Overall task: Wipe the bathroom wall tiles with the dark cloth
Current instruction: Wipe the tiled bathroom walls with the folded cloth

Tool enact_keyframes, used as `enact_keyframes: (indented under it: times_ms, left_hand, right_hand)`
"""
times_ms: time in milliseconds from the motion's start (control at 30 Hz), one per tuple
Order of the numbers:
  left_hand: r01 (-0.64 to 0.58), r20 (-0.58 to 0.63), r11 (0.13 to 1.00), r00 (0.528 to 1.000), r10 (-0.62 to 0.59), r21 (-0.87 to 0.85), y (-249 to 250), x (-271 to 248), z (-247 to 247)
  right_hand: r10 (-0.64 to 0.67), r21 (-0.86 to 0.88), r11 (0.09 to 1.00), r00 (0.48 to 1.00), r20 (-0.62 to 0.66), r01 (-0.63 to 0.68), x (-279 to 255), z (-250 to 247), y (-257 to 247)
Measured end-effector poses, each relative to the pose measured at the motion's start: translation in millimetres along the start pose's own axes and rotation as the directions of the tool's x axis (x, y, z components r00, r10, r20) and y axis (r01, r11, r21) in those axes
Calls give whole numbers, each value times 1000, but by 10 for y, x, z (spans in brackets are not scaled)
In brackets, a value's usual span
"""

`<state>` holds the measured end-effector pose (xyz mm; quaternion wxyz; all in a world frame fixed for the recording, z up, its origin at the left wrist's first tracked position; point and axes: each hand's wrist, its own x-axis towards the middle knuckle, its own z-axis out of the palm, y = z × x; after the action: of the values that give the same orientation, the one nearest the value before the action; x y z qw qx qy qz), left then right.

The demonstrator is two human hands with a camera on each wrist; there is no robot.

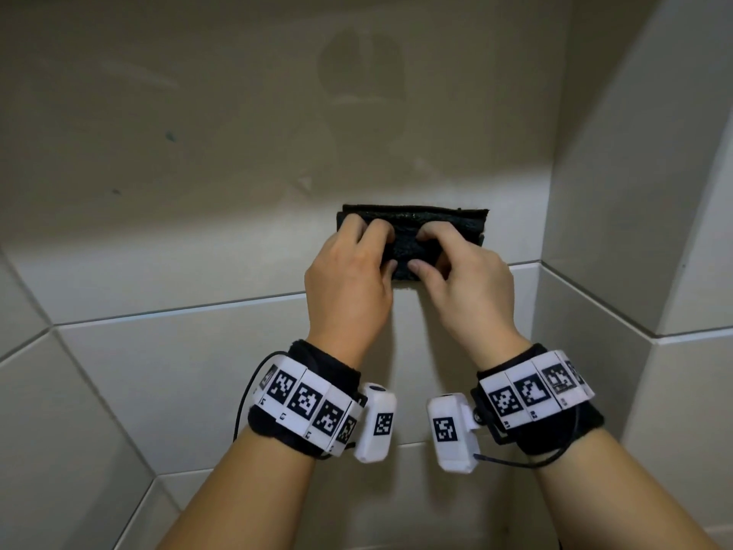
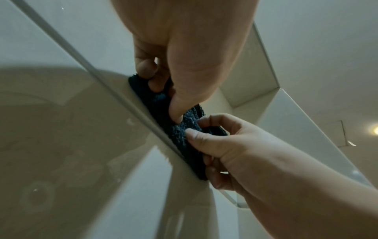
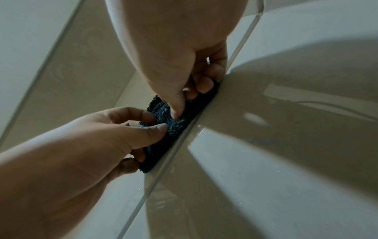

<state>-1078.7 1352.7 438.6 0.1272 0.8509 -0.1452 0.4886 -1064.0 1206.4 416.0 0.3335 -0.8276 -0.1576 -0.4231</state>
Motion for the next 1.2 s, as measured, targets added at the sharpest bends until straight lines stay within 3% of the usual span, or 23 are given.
enact_keyframes:
  times_ms: [600,900,1200]
  left_hand:
    - [-66,22,998,998,66,-5,566,138,365]
    - [-62,10,997,998,62,40,549,221,331]
    - [-73,-76,997,994,75,23,535,733,44]
  right_hand:
    - [164,39,986,969,-186,-159,-130,-169,444]
    - [149,50,989,968,-203,-141,-23,-145,381]
    - [114,42,993,962,-247,-107,485,-325,97]
